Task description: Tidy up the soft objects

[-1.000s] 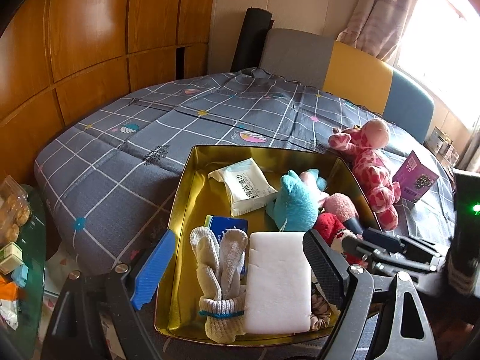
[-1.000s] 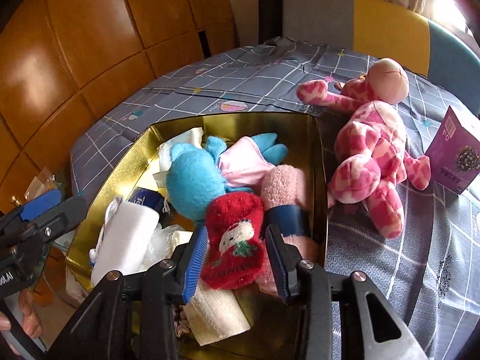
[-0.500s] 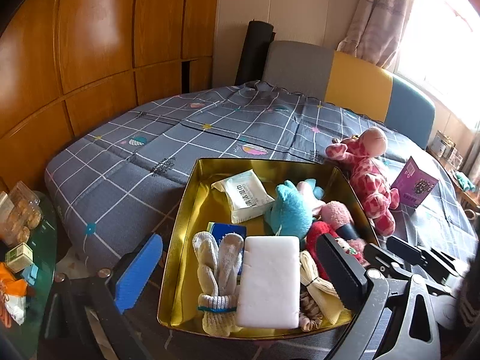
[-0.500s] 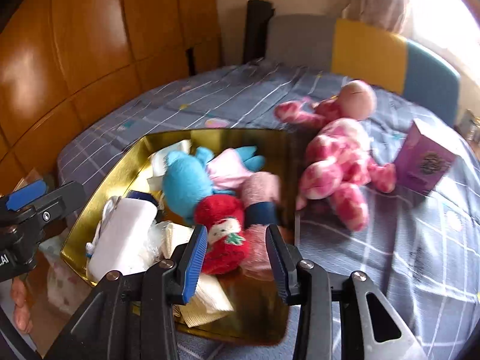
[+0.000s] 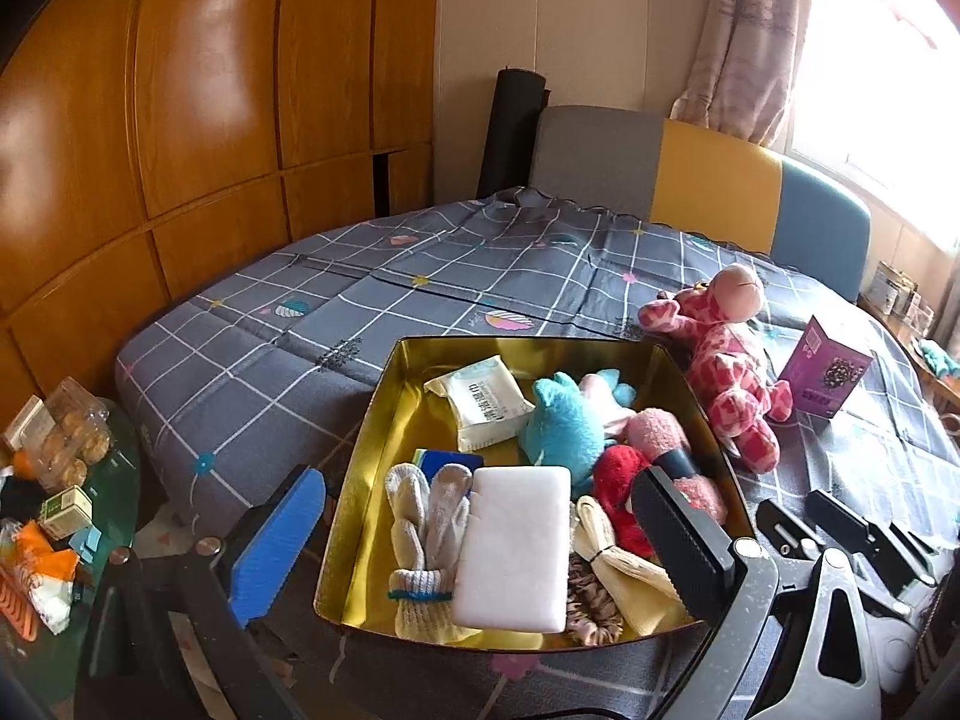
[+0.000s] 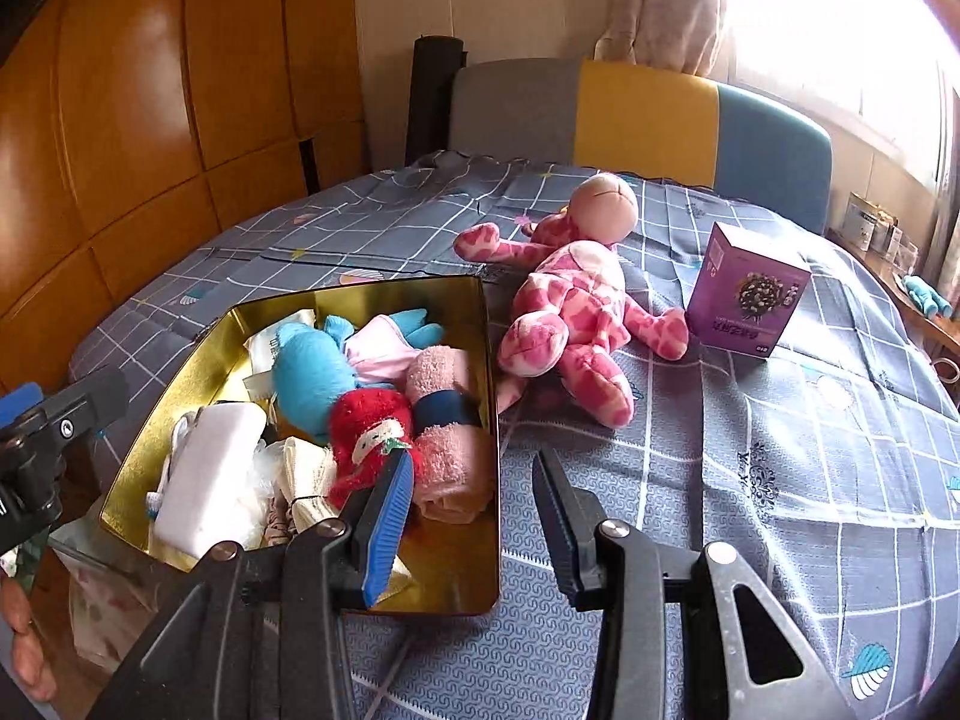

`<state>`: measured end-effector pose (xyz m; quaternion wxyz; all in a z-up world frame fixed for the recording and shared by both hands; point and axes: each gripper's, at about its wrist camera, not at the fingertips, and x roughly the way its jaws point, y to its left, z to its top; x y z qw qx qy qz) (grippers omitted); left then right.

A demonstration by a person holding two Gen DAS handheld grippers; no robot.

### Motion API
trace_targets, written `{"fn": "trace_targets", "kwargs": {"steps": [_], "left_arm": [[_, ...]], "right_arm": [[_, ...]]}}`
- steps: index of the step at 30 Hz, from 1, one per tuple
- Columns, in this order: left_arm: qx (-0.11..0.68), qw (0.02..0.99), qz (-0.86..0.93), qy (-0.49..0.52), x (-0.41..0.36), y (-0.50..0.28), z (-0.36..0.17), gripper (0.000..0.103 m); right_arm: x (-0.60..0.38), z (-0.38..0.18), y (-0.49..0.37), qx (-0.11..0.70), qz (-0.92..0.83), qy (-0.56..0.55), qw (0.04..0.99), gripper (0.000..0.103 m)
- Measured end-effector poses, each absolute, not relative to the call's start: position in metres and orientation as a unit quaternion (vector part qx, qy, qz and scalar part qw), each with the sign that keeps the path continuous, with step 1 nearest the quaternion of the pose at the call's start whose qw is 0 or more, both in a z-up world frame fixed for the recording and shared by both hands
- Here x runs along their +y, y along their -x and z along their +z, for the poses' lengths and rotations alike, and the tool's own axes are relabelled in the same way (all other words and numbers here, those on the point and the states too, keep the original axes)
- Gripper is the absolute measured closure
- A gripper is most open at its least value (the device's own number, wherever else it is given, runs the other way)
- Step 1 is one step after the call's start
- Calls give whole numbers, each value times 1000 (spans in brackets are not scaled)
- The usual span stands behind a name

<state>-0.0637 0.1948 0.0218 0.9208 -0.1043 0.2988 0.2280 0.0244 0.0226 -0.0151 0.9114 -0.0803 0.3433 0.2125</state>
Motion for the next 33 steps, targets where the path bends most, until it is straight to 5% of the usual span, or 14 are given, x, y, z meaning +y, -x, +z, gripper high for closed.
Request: {"fn": "trace_targets", "kwargs": {"steps": [33], "left_arm": [[308, 917, 233, 95, 189, 63, 17, 0]], "right_arm": [[25, -19, -20, 346, 217, 84, 909, 62]]}}
